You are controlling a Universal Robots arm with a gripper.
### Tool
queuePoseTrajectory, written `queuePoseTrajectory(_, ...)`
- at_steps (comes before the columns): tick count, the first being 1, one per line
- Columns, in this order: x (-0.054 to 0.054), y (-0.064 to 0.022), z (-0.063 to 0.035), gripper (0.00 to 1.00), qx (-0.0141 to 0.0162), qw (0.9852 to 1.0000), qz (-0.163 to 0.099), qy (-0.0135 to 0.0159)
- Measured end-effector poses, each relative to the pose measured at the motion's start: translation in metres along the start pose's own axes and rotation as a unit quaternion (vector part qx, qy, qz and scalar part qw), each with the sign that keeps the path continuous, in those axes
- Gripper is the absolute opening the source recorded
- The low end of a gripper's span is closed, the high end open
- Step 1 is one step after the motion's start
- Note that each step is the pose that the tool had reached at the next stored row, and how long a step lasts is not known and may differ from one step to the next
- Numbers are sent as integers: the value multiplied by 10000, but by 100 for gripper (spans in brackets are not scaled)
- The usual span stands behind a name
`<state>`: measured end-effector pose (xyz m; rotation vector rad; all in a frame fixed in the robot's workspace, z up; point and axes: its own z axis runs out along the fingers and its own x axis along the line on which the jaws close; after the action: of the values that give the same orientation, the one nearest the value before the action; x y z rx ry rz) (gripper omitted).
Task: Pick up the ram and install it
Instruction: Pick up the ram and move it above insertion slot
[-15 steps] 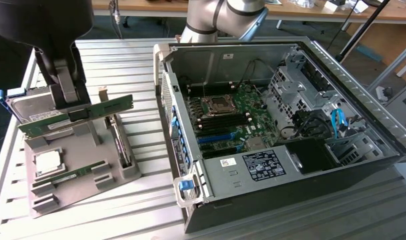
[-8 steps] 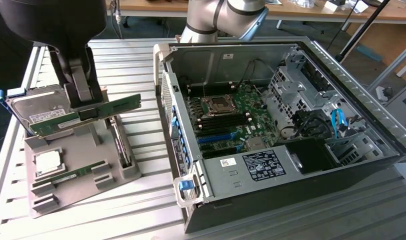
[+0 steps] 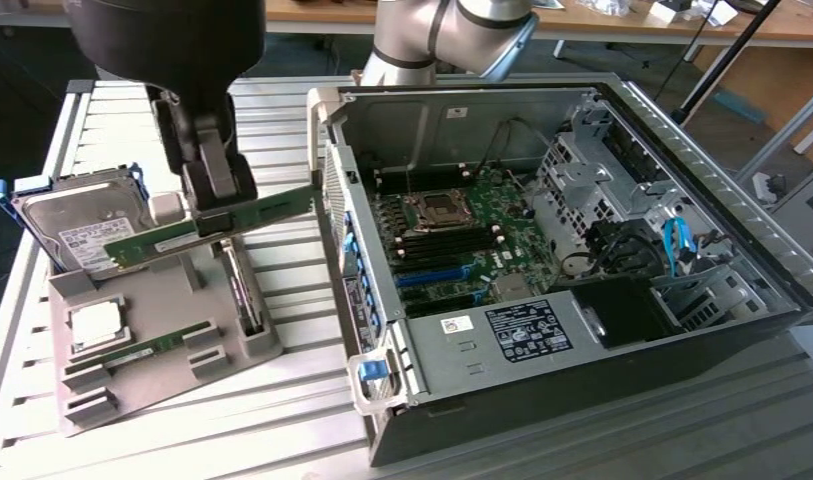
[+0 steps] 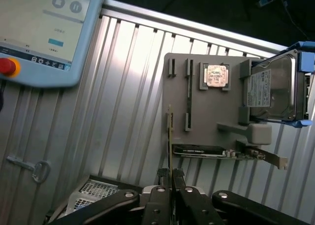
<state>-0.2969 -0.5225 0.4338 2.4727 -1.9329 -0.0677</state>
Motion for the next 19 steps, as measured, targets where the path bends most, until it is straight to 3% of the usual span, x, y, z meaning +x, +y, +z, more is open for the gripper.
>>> queuePoseTrajectory(6, 31, -123, -4, 13, 1, 10000, 26, 1)
queuePoseTrajectory(15, 58, -234, -8, 13, 1, 10000, 70, 3)
queuePoseTrajectory(19, 84, -339, -12, 13, 2, 10000, 95, 4)
